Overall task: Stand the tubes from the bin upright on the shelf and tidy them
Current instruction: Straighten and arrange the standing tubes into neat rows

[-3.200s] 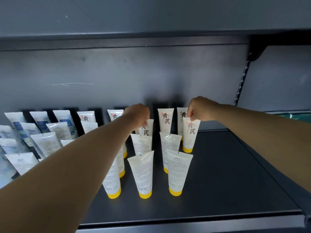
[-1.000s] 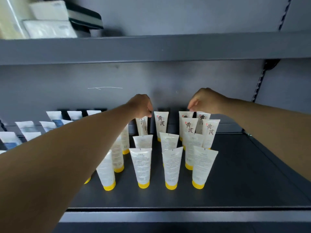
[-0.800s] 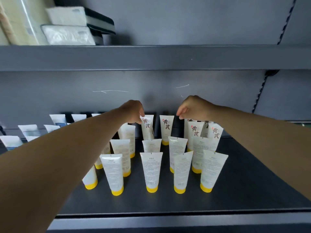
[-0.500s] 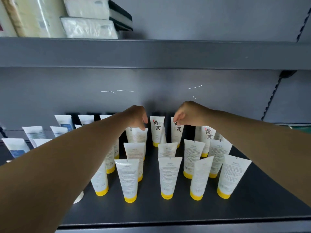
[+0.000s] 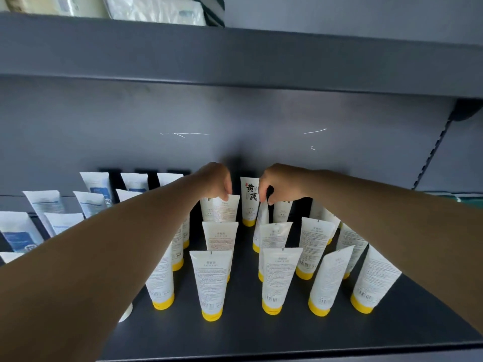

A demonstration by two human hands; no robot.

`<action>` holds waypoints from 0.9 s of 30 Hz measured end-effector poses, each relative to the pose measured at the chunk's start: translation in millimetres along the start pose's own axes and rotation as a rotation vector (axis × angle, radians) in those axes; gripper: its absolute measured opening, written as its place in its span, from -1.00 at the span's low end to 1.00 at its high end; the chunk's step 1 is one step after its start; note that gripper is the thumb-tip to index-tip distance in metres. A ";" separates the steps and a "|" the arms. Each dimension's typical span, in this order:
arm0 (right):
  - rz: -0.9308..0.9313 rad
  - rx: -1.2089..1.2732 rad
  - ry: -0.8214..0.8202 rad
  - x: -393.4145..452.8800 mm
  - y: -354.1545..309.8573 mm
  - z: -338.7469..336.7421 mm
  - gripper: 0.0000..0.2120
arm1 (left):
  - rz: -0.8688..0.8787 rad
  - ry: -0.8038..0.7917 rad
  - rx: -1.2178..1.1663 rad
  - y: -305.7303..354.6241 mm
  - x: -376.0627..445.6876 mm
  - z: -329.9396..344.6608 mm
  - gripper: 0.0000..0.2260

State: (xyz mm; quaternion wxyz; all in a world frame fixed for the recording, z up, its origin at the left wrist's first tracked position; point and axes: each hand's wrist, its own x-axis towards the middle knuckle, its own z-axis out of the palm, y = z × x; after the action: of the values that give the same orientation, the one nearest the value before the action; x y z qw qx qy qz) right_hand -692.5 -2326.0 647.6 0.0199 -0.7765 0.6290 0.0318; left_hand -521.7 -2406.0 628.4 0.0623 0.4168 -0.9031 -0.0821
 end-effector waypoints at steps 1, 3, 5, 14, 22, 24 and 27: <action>-0.003 -0.003 -0.005 0.7 -0.8 0.2 -0.86 | 0.000 0.000 -0.007 -1.0 0.1 0.5 -0.80; -0.006 0.002 -0.018 1.3 -2.0 -0.3 -0.87 | 0.002 -0.001 -0.019 -2.3 0.4 1.5 -0.80; 0.001 0.009 -0.027 1.1 -2.6 -1.6 -0.87 | 0.002 0.001 -0.030 -2.6 0.6 1.9 -0.80; 0.069 0.023 0.006 -4.6 9.4 1.6 -0.88 | -0.017 0.033 -0.052 -2.6 1.5 6.3 -0.79; 0.217 -0.017 0.049 -16.1 33.9 -2.7 -0.83 | -0.020 0.025 -0.027 0.2 5.4 6.2 -0.79; 0.243 -0.017 0.044 -16.3 35.0 1.4 -0.82 | -0.018 0.027 -0.019 -0.7 6.8 6.7 -0.79; 0.281 -0.008 0.045 -11.4 33.9 8.6 -0.79 | -0.026 0.036 -0.012 -2.4 9.2 8.3 -0.79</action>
State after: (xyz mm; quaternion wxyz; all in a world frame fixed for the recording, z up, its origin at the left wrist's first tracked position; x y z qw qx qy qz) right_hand -728.2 -2321.3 640.2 -0.0018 -0.6814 0.7317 0.0193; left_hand -527.4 -2413.7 620.2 0.0799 0.4297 -0.8958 -0.0810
